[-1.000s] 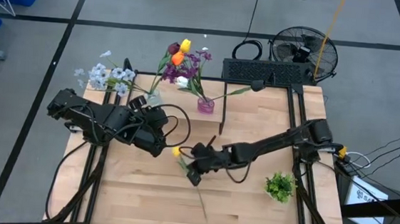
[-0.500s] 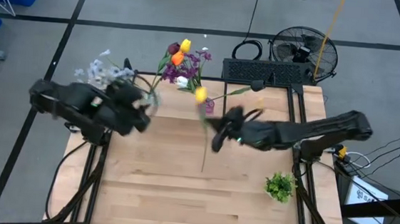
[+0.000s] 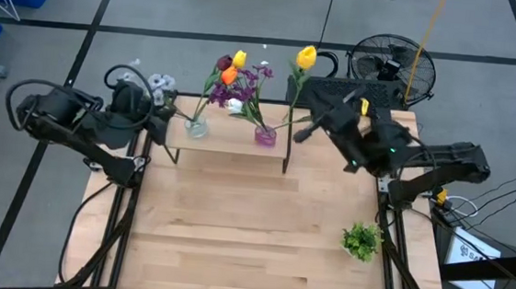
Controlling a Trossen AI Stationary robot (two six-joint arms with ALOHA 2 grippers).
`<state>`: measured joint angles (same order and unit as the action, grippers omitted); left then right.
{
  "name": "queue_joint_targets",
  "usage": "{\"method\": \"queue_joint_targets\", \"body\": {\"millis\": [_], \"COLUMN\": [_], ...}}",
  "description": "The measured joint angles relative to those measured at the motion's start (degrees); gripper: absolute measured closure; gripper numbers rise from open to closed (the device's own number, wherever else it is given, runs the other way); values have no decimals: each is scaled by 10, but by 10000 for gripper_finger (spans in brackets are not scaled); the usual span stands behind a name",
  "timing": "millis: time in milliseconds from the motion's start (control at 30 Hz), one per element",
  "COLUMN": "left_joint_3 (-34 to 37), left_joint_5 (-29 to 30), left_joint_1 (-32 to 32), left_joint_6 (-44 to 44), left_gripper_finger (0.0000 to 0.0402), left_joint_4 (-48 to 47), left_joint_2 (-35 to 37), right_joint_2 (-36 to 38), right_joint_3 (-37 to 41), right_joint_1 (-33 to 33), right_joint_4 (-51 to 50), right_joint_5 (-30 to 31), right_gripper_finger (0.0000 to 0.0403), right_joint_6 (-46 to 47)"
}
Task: Pick and place flowers into a vace then onto a shelf
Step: Put the yellow flower into the violet vase on the shelf
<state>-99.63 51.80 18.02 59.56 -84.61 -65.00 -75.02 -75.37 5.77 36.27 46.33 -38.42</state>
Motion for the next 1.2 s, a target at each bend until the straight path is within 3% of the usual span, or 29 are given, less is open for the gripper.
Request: {"method": "queue_joint_targets", "body": {"millis": [67,167,400,633,867,1033,1200], "left_joint_3": [0,0,0,0,0,0,0], "left_joint_5": [4,9,34,59,26,14,-17], "left_joint_1": [0,0,0,0,0,0,-13], "left_joint_6": [-9,-16,-54,-242,-434,-494,-521], "left_gripper_finger": [215,215,215,215,215,215,215], "left_joint_4": [10,18,51,243,444,483,497], "left_joint_2": [-2,-7,-12,-8,-10,-10,-20], "right_joint_2": [-2,-14,-48,-55,-43,-35,-27], "right_joint_3": [0,0,0,0,0,0,0], "right_joint_1": [-21,-50,-71,-72,-51,-44,-41], "right_joint_4": [-18,-32,-21,51,59,88,92], "right_joint_5": [-9,-70,-84,-118,-105,-134,-199], "right_gripper_finger": [403,403,403,403,403,403,403], "right_joint_6": [10,48,58,46,34,39,125]}}
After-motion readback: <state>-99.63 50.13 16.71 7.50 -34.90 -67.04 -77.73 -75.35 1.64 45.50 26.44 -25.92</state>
